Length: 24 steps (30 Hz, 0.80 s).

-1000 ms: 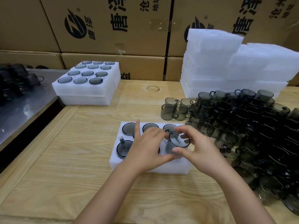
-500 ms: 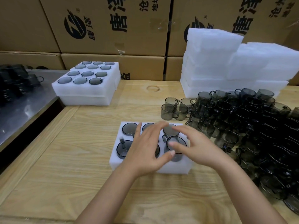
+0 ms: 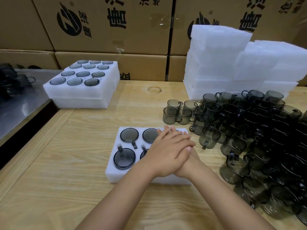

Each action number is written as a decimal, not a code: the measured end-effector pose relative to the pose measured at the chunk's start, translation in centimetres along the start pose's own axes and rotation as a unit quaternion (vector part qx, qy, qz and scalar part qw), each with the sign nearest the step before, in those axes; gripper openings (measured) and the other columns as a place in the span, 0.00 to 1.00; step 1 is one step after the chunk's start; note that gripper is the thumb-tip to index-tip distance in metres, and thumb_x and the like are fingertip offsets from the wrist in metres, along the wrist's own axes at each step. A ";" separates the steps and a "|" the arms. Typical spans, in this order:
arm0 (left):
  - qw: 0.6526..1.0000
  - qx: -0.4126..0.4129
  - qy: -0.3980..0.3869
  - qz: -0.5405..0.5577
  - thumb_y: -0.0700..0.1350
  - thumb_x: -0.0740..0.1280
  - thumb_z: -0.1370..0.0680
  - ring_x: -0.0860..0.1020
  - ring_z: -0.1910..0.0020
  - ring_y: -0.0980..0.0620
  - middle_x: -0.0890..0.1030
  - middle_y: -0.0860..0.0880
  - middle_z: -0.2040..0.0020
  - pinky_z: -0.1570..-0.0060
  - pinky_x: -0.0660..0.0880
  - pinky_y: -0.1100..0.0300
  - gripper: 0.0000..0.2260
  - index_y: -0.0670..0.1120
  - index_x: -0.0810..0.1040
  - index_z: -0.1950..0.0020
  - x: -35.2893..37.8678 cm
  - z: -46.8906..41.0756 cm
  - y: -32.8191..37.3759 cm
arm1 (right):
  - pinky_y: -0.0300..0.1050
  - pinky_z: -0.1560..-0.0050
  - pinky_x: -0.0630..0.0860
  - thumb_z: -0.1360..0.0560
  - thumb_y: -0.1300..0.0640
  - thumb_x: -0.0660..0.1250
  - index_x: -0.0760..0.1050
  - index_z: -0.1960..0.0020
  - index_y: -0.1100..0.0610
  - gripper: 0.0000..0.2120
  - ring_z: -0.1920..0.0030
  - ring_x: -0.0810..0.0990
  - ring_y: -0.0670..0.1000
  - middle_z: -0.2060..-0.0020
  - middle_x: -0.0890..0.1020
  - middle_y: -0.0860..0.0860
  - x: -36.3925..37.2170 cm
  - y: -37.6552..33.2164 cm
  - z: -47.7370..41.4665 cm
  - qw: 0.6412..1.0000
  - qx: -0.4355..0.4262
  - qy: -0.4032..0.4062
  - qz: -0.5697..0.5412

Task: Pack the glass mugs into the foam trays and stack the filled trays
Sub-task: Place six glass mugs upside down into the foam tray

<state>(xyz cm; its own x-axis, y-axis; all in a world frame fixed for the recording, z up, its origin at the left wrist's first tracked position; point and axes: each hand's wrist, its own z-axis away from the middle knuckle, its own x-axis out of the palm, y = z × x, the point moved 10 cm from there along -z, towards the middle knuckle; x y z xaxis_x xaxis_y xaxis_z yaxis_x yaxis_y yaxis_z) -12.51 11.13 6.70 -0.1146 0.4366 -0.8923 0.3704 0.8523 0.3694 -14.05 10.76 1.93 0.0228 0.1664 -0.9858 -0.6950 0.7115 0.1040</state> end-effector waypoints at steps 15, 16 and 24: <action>0.989 -0.098 0.066 -0.091 0.59 0.37 0.24 0.56 0.25 0.57 0.66 0.53 0.26 0.27 0.42 0.55 0.33 0.48 0.67 0.27 -1.4 2.4 -0.6 | 0.56 0.27 0.34 0.20 0.45 0.47 0.32 0.24 0.55 0.33 0.25 0.33 0.52 0.25 0.35 0.52 -0.3 0.4 0.1 1.000 0.020 0.008 0.019; 0.989 -0.094 0.067 -0.089 0.59 0.37 0.24 0.55 0.24 0.57 0.65 0.52 0.25 0.27 0.43 0.54 0.34 0.47 0.65 0.26 -1.3 3.0 -0.4 | 0.56 0.27 0.35 0.20 0.45 0.47 0.36 0.23 0.54 0.32 0.24 0.35 0.51 0.24 0.38 0.51 -0.7 0.4 0.2 0.999 0.024 0.033 -0.006; 0.980 -0.057 -0.026 -0.189 0.71 0.47 0.26 0.73 0.33 0.45 0.74 0.47 0.32 0.37 0.70 0.45 0.36 0.50 0.74 0.31 0.5 6.1 -0.5 | 0.36 0.37 0.65 0.21 0.60 0.61 0.72 0.33 0.54 0.16 0.36 0.72 0.45 0.35 0.75 0.47 3.0 5.6 7.2 0.685 0.256 0.334 -0.594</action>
<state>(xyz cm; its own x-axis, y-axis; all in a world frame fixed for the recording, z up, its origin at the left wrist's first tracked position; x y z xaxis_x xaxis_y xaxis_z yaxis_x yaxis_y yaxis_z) -7.10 9.16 4.45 -0.1758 0.0707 -0.9819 0.2043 0.9783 0.0338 -12.70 20.20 0.53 -0.0988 -0.9666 -0.2366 -0.1239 0.2479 -0.9608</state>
